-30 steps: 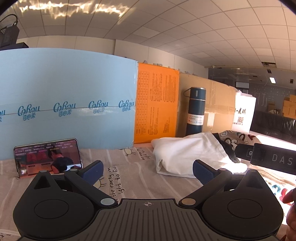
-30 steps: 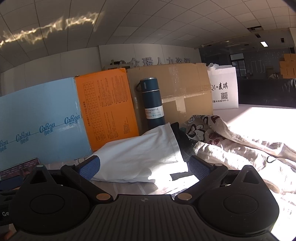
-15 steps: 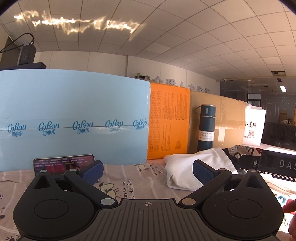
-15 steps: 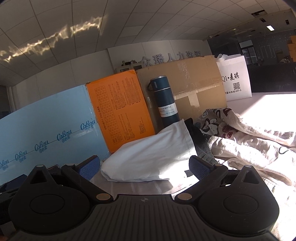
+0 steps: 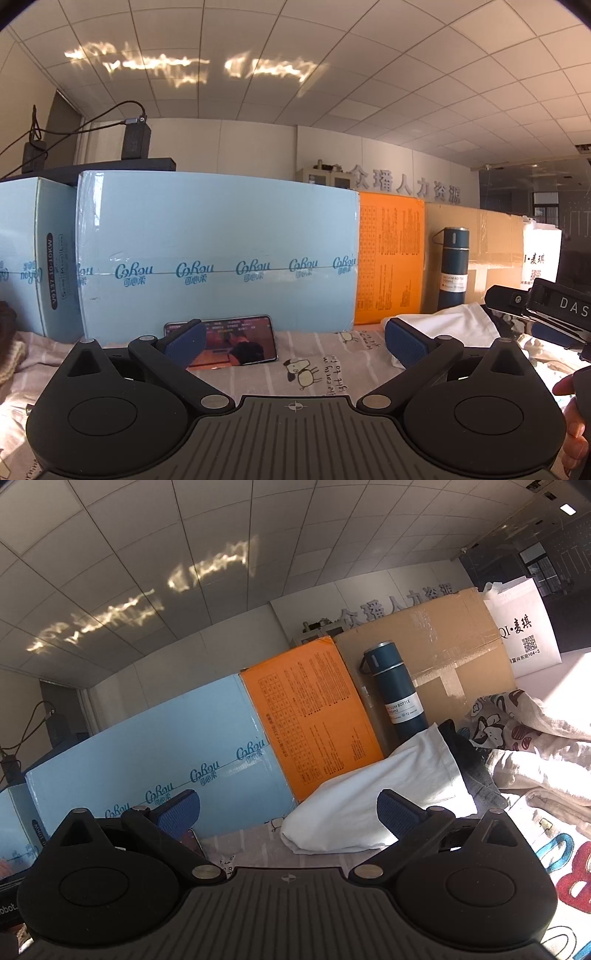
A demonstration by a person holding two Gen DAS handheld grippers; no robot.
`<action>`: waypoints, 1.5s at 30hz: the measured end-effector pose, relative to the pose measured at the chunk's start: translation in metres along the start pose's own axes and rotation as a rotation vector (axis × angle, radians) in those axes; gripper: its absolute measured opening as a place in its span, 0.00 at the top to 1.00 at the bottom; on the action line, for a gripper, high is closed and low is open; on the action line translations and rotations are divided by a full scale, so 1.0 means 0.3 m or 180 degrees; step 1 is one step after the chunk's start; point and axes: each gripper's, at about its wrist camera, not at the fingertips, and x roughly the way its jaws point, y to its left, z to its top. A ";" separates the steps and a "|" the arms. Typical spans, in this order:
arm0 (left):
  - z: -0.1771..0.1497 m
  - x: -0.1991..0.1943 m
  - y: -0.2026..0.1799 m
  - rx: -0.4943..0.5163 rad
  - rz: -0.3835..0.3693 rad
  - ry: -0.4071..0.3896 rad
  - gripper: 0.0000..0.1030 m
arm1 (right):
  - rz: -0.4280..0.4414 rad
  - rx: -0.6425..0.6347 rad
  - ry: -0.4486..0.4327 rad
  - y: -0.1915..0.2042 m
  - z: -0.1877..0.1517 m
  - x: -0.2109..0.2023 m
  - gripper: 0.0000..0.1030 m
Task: Fold clothes
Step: 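Turn both tools toward the pink sweater pile and reach down to it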
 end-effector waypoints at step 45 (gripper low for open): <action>-0.057 -0.430 1.332 -0.2204 0.2068 -0.0591 0.00 | 0.2135 0.0075 0.2101 1.326 -0.335 0.482 0.00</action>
